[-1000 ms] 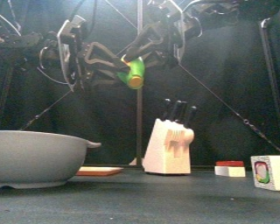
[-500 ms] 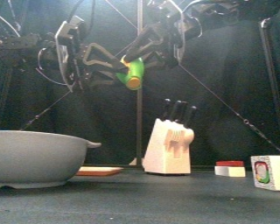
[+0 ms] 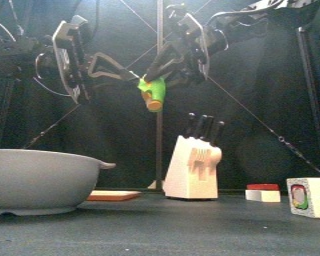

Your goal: Remove corn husk

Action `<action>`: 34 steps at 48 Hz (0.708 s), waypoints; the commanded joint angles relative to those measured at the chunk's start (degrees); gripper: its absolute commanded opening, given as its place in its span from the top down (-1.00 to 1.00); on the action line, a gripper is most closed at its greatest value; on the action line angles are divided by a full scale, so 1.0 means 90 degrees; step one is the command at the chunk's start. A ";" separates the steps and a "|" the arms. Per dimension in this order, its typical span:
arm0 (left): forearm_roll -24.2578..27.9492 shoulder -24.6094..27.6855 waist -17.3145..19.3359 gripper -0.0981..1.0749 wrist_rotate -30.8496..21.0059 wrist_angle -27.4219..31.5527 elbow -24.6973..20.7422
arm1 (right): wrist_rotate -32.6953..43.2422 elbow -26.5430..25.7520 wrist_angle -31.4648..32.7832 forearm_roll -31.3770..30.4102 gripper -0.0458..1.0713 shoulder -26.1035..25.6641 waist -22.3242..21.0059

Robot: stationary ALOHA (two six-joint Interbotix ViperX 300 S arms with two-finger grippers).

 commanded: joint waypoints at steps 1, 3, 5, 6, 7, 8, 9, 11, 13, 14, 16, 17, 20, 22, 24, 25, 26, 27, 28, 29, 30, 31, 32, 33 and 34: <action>-0.0020 -0.0078 0.0049 0.17 0.0020 -0.0059 -0.0068 | 0.0010 -0.0068 -0.0029 0.0000 -0.33 -0.0186 0.0059; -0.0020 -0.0088 0.0059 0.17 0.0020 -0.0059 -0.0059 | 0.0010 -0.0068 -0.0020 0.0000 -0.33 -0.0176 0.0059; -0.0020 -0.0088 0.0059 0.17 0.0020 -0.0059 -0.0049 | 0.0010 -0.0059 -0.0029 0.0000 -0.33 -0.0186 0.0059; -0.0020 -0.0088 0.0059 0.17 0.0020 -0.0059 -0.0029 | 0.0010 -0.0049 -0.0020 0.0000 -0.33 -0.0186 0.0049; -0.0020 -0.0088 0.0059 0.17 0.0020 -0.0059 -0.0020 | 0.0010 -0.0049 -0.0020 0.0000 -0.33 -0.0186 0.0059; -0.0020 -0.0088 0.0059 0.17 0.0020 -0.0059 0.0000 | 0.0010 -0.0039 -0.0029 0.0000 -0.33 -0.0195 0.0059; -0.0020 -0.0098 0.0059 0.17 0.0020 -0.0059 0.0020 | 0.0010 -0.0039 -0.0020 0.0000 -0.33 -0.0195 0.0049; -0.0020 -0.0107 0.0059 0.17 0.0010 -0.0059 0.0059 | 0.0010 -0.0029 -0.0029 0.0000 -0.33 -0.0205 0.0049; -0.0020 -0.0146 0.0059 0.17 0.0020 -0.0059 0.0117 | 0.0010 -0.0020 -0.0020 0.0010 -0.33 -0.0215 0.0049; -0.0020 -0.0156 0.0059 0.17 0.0020 -0.0059 0.0146 | 0.0010 -0.0020 -0.0020 0.0010 -0.33 -0.0215 0.0049; -0.0020 -0.0215 0.0059 0.17 0.0020 -0.0059 0.0215 | 0.0010 -0.0010 -0.0020 0.0010 -0.33 -0.0225 0.0039; -0.0010 -0.0244 0.0059 0.17 0.0020 -0.0059 0.0244 | 0.0010 0.0000 -0.0020 0.0010 -0.33 -0.0225 0.0049; -0.0010 -0.0361 0.0059 0.17 0.0010 -0.0059 0.0371 | 0.0010 0.0020 -0.0020 0.0010 -0.33 -0.0234 0.0049; -0.0020 -0.0439 0.0059 0.17 0.0010 -0.0059 0.0449 | 0.0010 0.0020 -0.0020 0.0010 -0.33 -0.0234 0.0039; -0.0029 -0.0527 0.0059 0.17 0.0010 -0.0059 0.0518 | 0.0010 0.0020 -0.0020 0.0010 -0.33 -0.0234 0.0049; -0.0020 -0.0566 0.0059 0.17 0.0010 -0.0059 0.0537 | 0.0010 0.0020 -0.0010 0.0010 -0.33 -0.0234 0.0049; -0.0029 -0.0605 0.0059 0.17 0.0010 -0.0059 0.0566 | 0.0010 0.0020 -0.0020 0.0010 -0.33 -0.0234 0.0049; -0.0020 -0.0635 0.0059 0.17 0.0000 -0.0059 0.0596 | 0.0010 0.0020 -0.0010 0.0010 -0.33 -0.0234 0.0039; -0.0020 -0.0664 0.0049 0.17 0.0000 -0.0059 0.0615 | 0.0010 0.0020 -0.0020 0.0010 -0.33 -0.0234 0.0049; -0.0020 -0.0703 0.0029 0.17 0.0000 -0.0049 0.0635 | 0.0010 0.0020 -0.0010 0.0010 -0.33 -0.0234 0.0049; -0.0020 -0.0732 0.0029 0.17 -0.0010 -0.0049 0.0654 | 0.0010 0.0020 -0.0020 0.0010 -0.33 -0.0234 0.0049; -0.0020 -0.0752 0.0020 0.17 -0.0010 -0.0049 0.0674 | 0.0010 0.0020 -0.0020 0.0010 -0.33 -0.0234 0.0049; -0.0020 -0.0791 0.0020 0.17 -0.0010 -0.0039 0.0684 | 0.0010 0.0020 -0.0020 0.0010 -0.33 -0.0234 0.0049; -0.0020 -0.0801 0.0020 0.17 -0.0010 -0.0029 0.0703 | 0.0010 0.0020 -0.0020 0.0010 -0.33 -0.0234 0.0039; -0.0020 -0.0811 0.0020 0.17 -0.0010 -0.0020 0.0713 | 0.0010 0.0020 -0.0020 0.0010 -0.33 -0.0234 0.0039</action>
